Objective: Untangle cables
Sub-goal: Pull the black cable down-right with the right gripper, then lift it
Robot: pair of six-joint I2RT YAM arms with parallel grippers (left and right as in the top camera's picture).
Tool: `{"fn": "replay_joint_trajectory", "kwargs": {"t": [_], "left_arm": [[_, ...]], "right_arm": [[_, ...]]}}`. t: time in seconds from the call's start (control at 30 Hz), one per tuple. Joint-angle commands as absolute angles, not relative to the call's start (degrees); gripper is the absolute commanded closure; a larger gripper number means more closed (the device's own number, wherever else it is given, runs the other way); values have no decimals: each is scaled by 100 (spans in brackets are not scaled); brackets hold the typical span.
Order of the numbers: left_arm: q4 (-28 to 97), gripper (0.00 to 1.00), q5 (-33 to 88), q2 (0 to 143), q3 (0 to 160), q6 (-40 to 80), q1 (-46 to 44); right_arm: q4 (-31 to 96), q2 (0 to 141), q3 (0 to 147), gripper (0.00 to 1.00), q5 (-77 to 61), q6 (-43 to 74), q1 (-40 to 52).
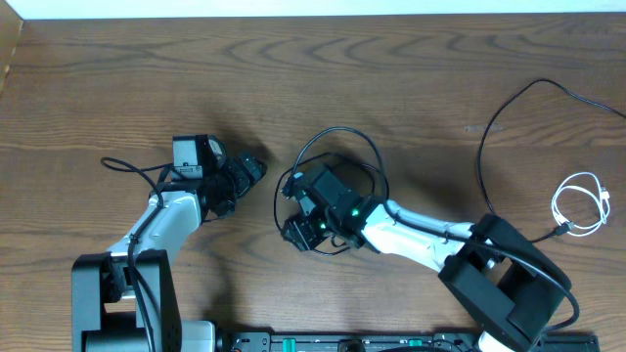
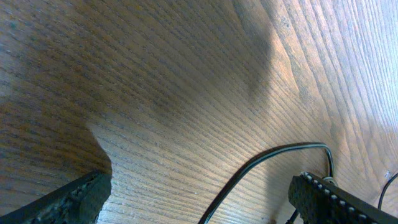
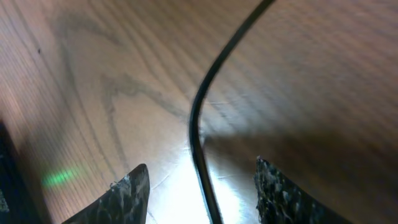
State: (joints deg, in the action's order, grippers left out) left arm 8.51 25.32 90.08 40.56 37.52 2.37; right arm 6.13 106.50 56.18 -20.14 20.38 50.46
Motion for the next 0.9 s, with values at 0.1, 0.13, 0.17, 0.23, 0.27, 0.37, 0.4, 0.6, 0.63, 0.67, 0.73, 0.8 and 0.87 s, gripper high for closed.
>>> {"fn": "replay_joint_trajectory", "kwargs": {"t": [0.1,0.13,0.17,0.23,0.27,0.37,0.4,0.6,0.63,0.67,0.73,0.8,0.87], "left_arm": [[888,2,2303,9013,4084,3717,250],[888,2,2303,9013,4084,3715,250],[888,2,2303,9013,4084,3717,250],[888,2,2303,9013,4084,3715,250],[888,2,2303,9013,4084,3717,250],[886,2,2303,9013,4084,3715,250],[888,2,2303,9013,4084,3715,250],[888,2,2303,9013,4084,3715,250],[888,2,2303,9013,4084,3717,250],[888,2,2303,9013,4084,3715,250],[888,2,2303,9013,4084,3715,250],[888,2,2303,9013,4084,3715,250],[888,2,2303,9013,4084,3715,250]], "right_arm": [[596,10836,5601,46,-1310,2012,5378],[596,10881,5601,46,-1214,2012,5433],[598,10914,5601,46,-1144,2014,5472],[600,10991,5603,49,-1007,2012,5542],[596,11056,5601,50,-934,2012,5568],[574,11183,5601,59,-799,2010,5649],[552,11240,5601,65,-788,2010,5673],[513,11349,5603,81,-786,1769,5706],[517,11349,5601,83,-784,1708,5732],[517,11349,5601,84,-766,1653,5765],[517,11349,5603,85,-563,1643,5876],[517,11349,5603,87,-215,1640,6020],[517,11349,5603,89,93,1623,6152]]}}
